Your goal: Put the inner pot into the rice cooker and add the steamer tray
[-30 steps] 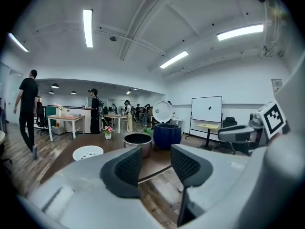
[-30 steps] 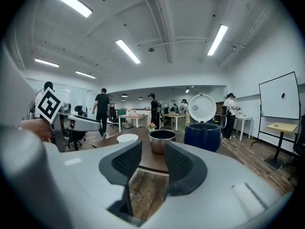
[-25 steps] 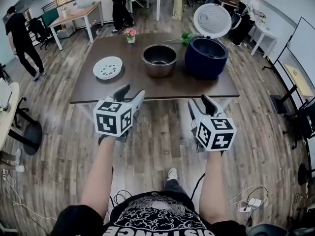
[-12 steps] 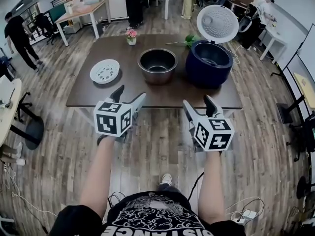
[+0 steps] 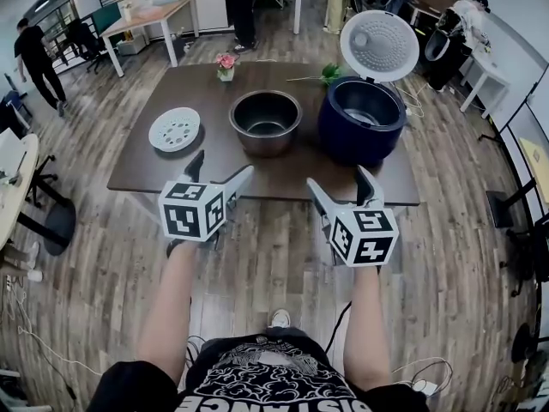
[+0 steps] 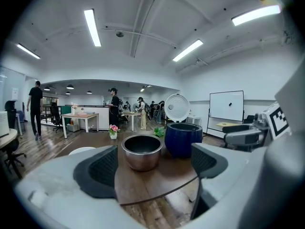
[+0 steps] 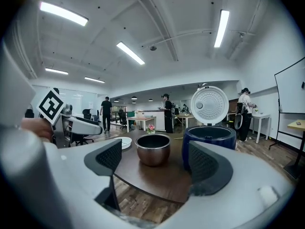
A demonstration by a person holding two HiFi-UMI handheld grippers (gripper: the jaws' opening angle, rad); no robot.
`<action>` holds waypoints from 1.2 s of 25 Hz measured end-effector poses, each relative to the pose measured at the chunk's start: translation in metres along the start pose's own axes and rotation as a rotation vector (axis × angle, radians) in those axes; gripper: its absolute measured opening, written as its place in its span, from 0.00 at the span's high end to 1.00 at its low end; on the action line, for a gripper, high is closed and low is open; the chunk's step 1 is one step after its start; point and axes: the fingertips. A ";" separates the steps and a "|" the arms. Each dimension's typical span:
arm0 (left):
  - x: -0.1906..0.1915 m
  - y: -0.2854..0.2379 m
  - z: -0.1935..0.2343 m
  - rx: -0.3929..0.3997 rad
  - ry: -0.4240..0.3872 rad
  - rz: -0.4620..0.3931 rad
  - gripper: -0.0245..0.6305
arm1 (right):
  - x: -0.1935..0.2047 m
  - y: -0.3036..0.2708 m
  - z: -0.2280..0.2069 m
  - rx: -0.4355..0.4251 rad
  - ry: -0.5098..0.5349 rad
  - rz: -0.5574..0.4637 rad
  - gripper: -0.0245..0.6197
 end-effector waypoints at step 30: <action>-0.008 -0.079 0.028 -0.080 -0.015 -0.005 0.17 | 0.011 -0.083 -0.047 -0.058 -0.022 0.035 0.25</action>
Point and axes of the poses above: the fingertips, and each gripper's own axes: y backward along the fingers, z to its left, x out of its underside, and after that the axes turned 1 degree about -z, right-handed
